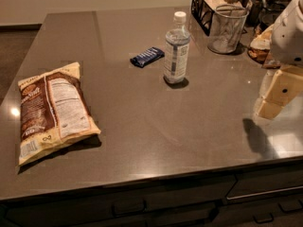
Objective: Move blue plastic bottle near brown chip bag
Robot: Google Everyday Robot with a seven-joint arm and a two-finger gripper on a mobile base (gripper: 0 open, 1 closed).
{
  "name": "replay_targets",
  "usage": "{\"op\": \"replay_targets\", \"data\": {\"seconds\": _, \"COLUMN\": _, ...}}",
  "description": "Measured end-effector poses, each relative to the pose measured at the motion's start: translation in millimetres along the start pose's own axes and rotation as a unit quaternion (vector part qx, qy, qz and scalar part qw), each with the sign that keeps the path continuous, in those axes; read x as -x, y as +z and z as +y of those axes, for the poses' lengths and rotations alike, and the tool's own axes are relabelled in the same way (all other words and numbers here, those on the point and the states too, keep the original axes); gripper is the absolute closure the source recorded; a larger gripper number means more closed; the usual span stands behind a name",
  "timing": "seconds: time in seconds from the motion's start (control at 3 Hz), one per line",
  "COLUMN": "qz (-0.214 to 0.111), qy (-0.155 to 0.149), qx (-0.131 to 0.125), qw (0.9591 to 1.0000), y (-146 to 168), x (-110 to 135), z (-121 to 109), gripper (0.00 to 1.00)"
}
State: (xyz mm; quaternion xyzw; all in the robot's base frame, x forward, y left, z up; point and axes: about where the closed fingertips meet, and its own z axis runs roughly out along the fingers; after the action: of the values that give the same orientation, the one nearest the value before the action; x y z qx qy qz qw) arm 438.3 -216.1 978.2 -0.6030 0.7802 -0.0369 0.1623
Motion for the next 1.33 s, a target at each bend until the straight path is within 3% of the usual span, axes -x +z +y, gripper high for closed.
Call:
{"op": "replay_targets", "data": {"seconds": 0.33, "qz": 0.001, "qy": -0.005, "qx": 0.001, "qw": 1.0000, "y": 0.0, "x": 4.0, "z": -3.0, "gripper": 0.00}}
{"op": "replay_targets", "data": {"seconds": 0.67, "qz": -0.024, "qy": -0.010, "qx": 0.023, "qw": 0.9994, "y": 8.3, "x": 20.4, "z": -14.2, "gripper": 0.00}}
{"op": "replay_targets", "data": {"seconds": 1.0, "qz": -0.068, "qy": 0.016, "qx": 0.027, "qw": 0.9972, "y": 17.3, "x": 37.6, "z": -34.7, "gripper": 0.00}}
{"op": "replay_targets", "data": {"seconds": 1.33, "qz": -0.102, "qy": 0.062, "qx": 0.012, "qw": 0.9928, "y": 26.1, "x": 54.2, "z": -56.9, "gripper": 0.00}}
